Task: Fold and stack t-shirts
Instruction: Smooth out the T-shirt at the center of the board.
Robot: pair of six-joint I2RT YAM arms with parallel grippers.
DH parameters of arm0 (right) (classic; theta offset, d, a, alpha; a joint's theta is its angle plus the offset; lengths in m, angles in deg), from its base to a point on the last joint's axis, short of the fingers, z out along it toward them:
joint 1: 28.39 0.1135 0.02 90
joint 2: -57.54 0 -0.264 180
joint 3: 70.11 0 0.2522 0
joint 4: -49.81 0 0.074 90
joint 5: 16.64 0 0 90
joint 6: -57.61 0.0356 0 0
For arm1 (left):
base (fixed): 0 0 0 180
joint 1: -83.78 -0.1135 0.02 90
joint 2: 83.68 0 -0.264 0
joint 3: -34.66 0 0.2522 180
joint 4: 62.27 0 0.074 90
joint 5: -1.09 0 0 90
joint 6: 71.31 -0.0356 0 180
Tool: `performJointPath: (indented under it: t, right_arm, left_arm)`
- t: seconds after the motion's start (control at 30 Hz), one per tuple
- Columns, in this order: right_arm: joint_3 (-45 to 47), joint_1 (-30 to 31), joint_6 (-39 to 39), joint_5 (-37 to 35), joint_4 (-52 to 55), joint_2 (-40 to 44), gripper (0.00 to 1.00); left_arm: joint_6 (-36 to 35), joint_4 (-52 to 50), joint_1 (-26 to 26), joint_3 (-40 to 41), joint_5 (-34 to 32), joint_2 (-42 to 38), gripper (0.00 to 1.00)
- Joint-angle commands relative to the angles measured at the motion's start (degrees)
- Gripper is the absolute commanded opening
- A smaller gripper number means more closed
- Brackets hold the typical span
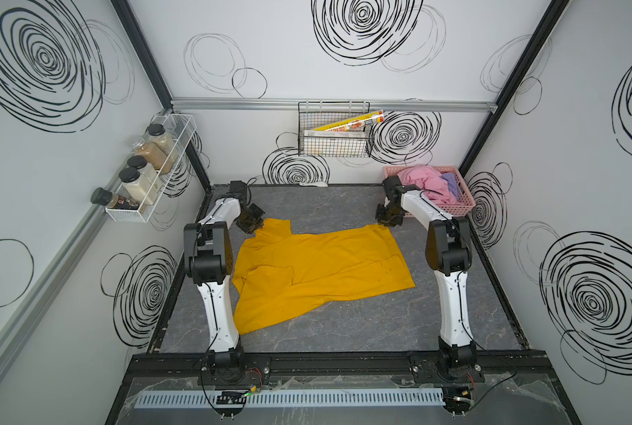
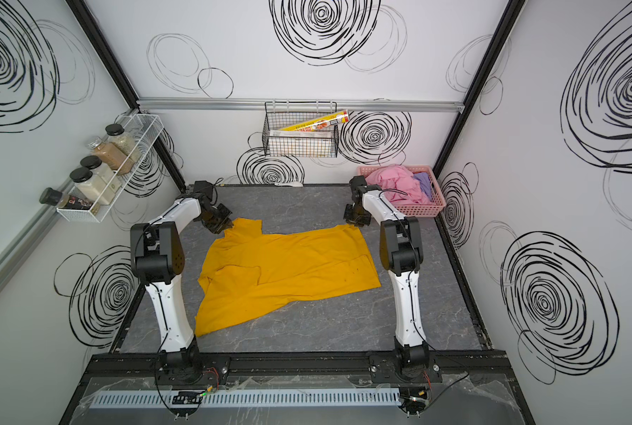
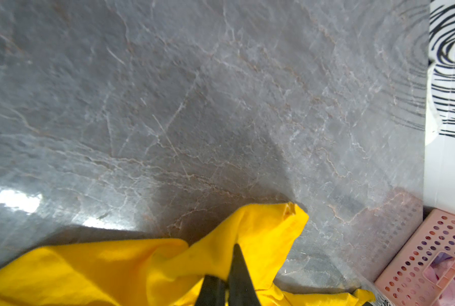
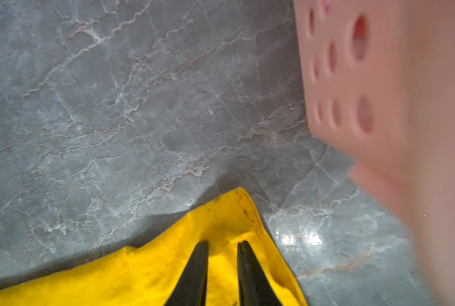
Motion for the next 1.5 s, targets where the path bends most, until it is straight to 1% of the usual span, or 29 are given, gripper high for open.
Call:
performJointPath:
  t: [0.0,0.17,0.23,0.3,0.43,0.63,0.83,1.07,1.2,1.47]
  right_arm:
    - [-2.36,-0.09,-0.22,-0.21,1.87,-2.27,0.24]
    - [-4.86,-0.08,-0.4,0.4,2.24,-4.9,0.24]
    - [-5.86,-0.07,-0.4,0.63,2.37,-5.66,0.21]
    - [-6.26,-0.12,-0.49,0.97,2.37,-6.09,0.17]
    - [-6.28,-0.16,-0.74,1.48,2.25,-6.22,0.0]
    - [-6.38,-0.02,-1.8,4.11,1.7,-3.43,0.0]
    - [-5.73,0.58,-2.5,3.81,1.46,1.69,0.0]
    - [-4.76,0.89,-3.17,2.69,1.43,4.68,0.0]
    - [-4.33,0.89,-3.33,3.23,1.14,4.26,0.0]
    - [-5.89,0.28,-3.04,3.32,1.58,-0.78,0.0]
  left_arm:
    - [-0.89,0.14,-0.65,0.61,-0.03,0.92,0.0]
    - [-1.11,-0.02,-0.69,0.25,-0.2,1.31,0.0]
    - [-1.0,-0.25,-0.65,0.15,-0.31,1.37,0.0]
    - [-1.15,-0.28,-0.75,0.07,-0.32,1.4,0.0]
    - [-1.24,-0.36,-0.79,-0.14,-0.46,1.57,0.0]
    - [-1.41,-0.39,-0.71,-0.18,0.08,0.91,0.0]
    - [-2.02,-0.45,-0.66,0.72,-0.02,-1.2,0.0]
    - [-2.8,-0.96,-0.63,1.21,-0.67,-3.51,0.0]
    - [-2.99,-0.91,-0.71,1.39,-0.58,-3.96,0.0]
    - [-2.91,-0.82,-1.7,1.88,-0.14,-3.93,0.0]
